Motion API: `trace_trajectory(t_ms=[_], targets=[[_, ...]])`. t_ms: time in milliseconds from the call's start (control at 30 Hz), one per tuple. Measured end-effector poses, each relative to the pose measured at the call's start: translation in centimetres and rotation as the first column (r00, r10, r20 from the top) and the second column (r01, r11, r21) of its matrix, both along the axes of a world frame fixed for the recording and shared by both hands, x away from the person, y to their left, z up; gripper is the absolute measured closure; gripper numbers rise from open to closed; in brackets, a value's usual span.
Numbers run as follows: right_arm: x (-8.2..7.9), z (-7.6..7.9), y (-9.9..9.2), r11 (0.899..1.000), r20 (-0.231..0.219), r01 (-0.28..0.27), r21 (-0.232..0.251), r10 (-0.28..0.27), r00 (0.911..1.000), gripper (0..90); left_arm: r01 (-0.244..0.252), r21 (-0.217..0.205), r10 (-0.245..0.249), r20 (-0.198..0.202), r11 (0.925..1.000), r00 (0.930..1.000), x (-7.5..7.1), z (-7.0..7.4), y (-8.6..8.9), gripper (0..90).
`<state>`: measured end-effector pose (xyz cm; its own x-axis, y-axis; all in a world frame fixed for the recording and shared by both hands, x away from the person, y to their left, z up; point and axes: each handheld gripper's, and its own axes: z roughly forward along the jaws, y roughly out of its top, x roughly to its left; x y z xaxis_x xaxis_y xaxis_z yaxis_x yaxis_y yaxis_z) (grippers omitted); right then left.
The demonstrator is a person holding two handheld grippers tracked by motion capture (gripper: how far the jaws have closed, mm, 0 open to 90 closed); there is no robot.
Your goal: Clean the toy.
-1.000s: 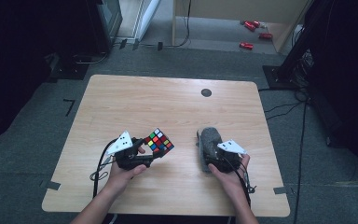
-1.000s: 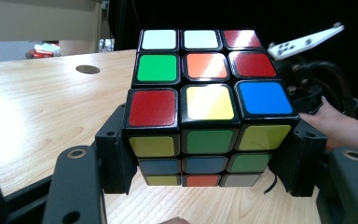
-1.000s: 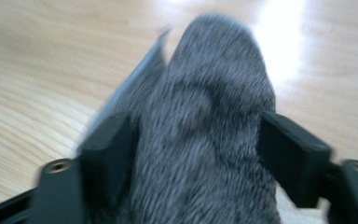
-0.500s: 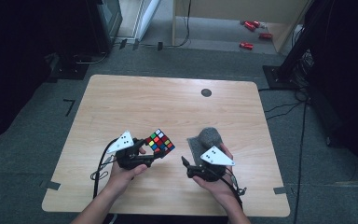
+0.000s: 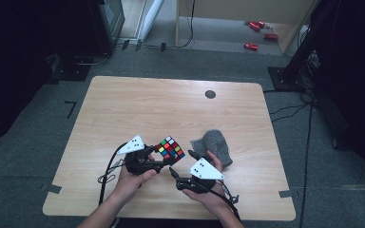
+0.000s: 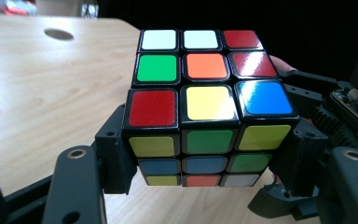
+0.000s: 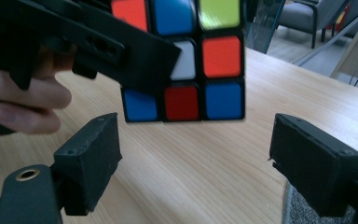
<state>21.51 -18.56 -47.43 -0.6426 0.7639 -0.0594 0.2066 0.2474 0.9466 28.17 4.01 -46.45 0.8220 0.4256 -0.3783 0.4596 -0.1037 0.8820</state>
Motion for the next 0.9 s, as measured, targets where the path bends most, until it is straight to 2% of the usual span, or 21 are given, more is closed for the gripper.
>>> trace_trajectory(t_ms=[100, 167, 333, 500, 633, 733, 900], targets=[[-0.2, 0.0, 0.3, 1.0, 0.026, 0.006, -0.014, -0.006, 0.9996, 20.0, 0.007, -0.006, -0.008, -0.033, 1.0, 0.9994, -0.1, -0.1, -0.3, 34.5], [-0.3, -0.1, 0.5, 1.0, 0.037, 0.016, -0.027, -0.015, 0.9992, 22.5, 0.027, -0.022, -0.027, -0.043, 0.9994, 0.9987, -0.2, -0.1, -0.4, 34.5], [-0.4, -0.4, 0.9, 0.998, 0.067, 0.034, -0.052, -0.031, 0.9973, 26.3, 0.043, -0.029, -0.045, -0.066, 0.9987, 0.9968, -0.4, 0.0, -0.9, 34.4], [-0.5, -0.5, 1.0, 0.997, 0.094, 0.047, -0.059, -0.042, 0.9947, 31.2, 0.057, -0.037, -0.059, -0.066, 0.9977, 0.996, -0.4, -0.1, -0.9, 34.3], [-0.6, -0.6, 1.1, 0.995, 0.104, 0.064, -0.082, -0.055, 0.9931, 34.0, 0.056, -0.025, -0.058, -0.058, 0.9981, 0.9967, -0.2, -0.2, -0.9, 33.9], [-0.6, -0.6, 1.1, 0.995, 0.089, 0.061, -0.074, -0.054, 0.9946, 34.4, 0.064, -0.032, -0.066, -0.063, 0.9975, 0.9958, -0.1, -0.3, -0.9, 33.3], [-0.6, -0.5, 1.0, 0.995, 0.091, 0.06, -0.076, -0.053, 0.9944, 34.6, 0.062, -0.047, -0.065, -0.067, 0.997, 0.9956, 0.0, -0.1, -0.7, 32.3]])
